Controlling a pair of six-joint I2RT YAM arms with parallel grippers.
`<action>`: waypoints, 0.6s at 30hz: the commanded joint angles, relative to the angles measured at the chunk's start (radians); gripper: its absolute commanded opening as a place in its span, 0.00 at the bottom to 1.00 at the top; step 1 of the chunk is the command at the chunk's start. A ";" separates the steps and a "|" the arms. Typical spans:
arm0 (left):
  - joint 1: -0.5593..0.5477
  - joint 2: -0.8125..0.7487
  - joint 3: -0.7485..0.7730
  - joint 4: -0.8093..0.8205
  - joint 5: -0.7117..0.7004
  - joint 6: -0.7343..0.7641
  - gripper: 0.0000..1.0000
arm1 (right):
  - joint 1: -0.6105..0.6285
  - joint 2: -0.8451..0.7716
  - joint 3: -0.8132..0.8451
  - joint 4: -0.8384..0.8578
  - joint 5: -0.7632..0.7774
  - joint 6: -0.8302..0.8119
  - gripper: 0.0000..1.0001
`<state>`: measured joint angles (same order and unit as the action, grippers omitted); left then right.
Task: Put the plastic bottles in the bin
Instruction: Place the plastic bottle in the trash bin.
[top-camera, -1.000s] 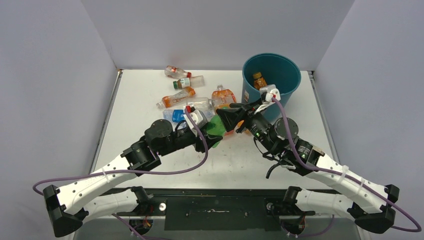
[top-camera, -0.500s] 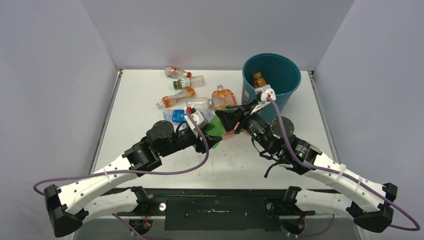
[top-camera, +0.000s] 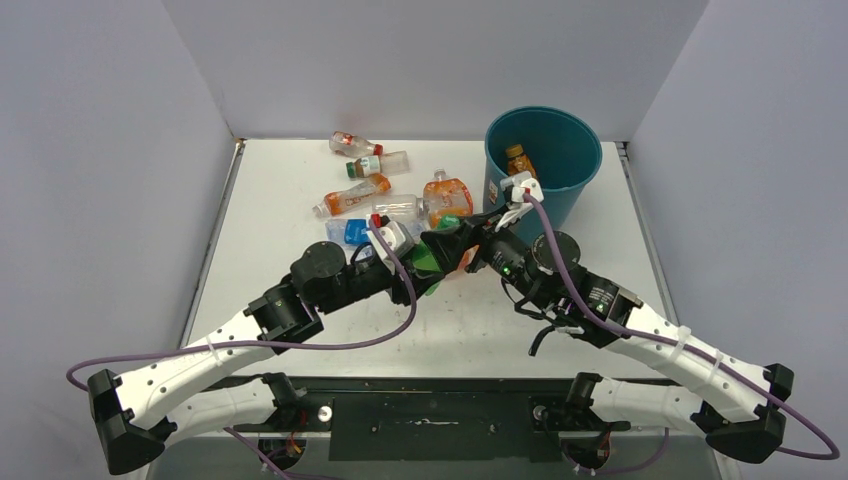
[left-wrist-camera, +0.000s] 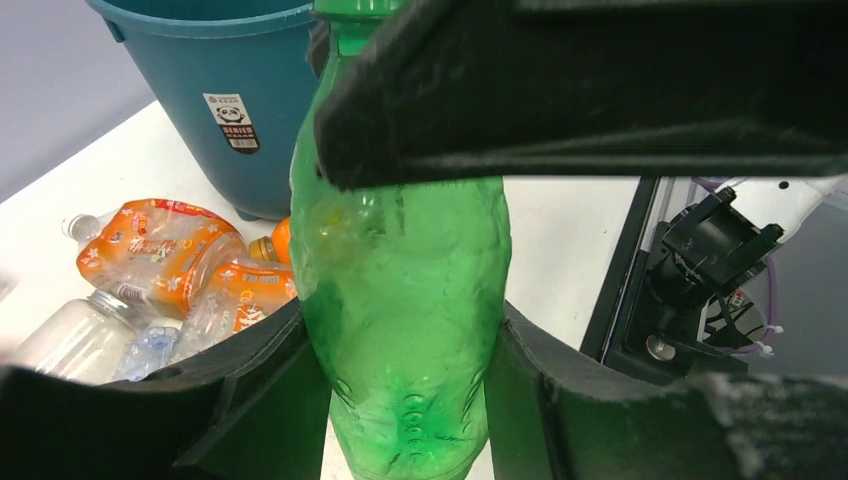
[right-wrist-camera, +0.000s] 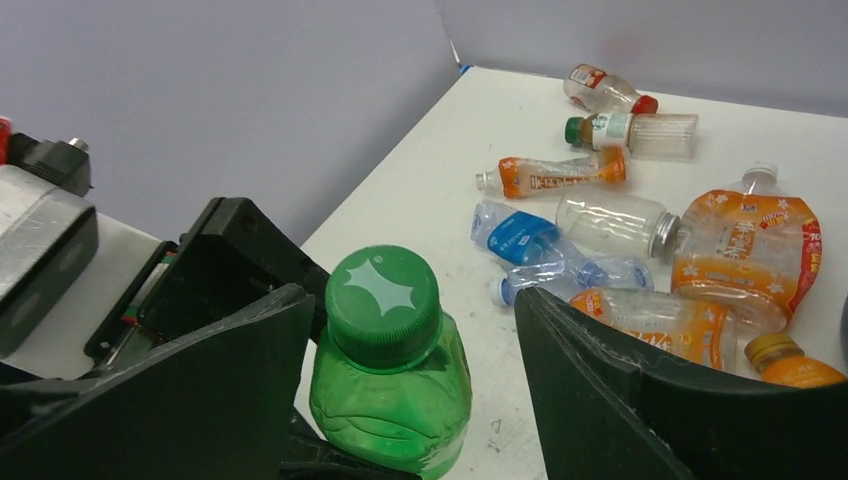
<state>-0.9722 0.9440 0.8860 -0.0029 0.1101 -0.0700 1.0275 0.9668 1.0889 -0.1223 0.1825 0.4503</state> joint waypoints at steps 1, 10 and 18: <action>0.001 -0.022 0.017 0.078 0.000 0.003 0.00 | -0.001 0.005 0.036 -0.028 -0.010 0.015 0.75; -0.002 -0.017 0.014 0.080 0.009 0.005 0.00 | -0.001 -0.036 0.005 0.017 0.012 0.024 0.67; -0.008 -0.009 0.014 0.078 0.014 0.007 0.00 | 0.000 -0.073 -0.026 0.087 0.050 0.038 0.73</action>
<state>-0.9741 0.9424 0.8848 0.0086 0.1120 -0.0677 1.0328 0.9142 1.0676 -0.1192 0.1982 0.4824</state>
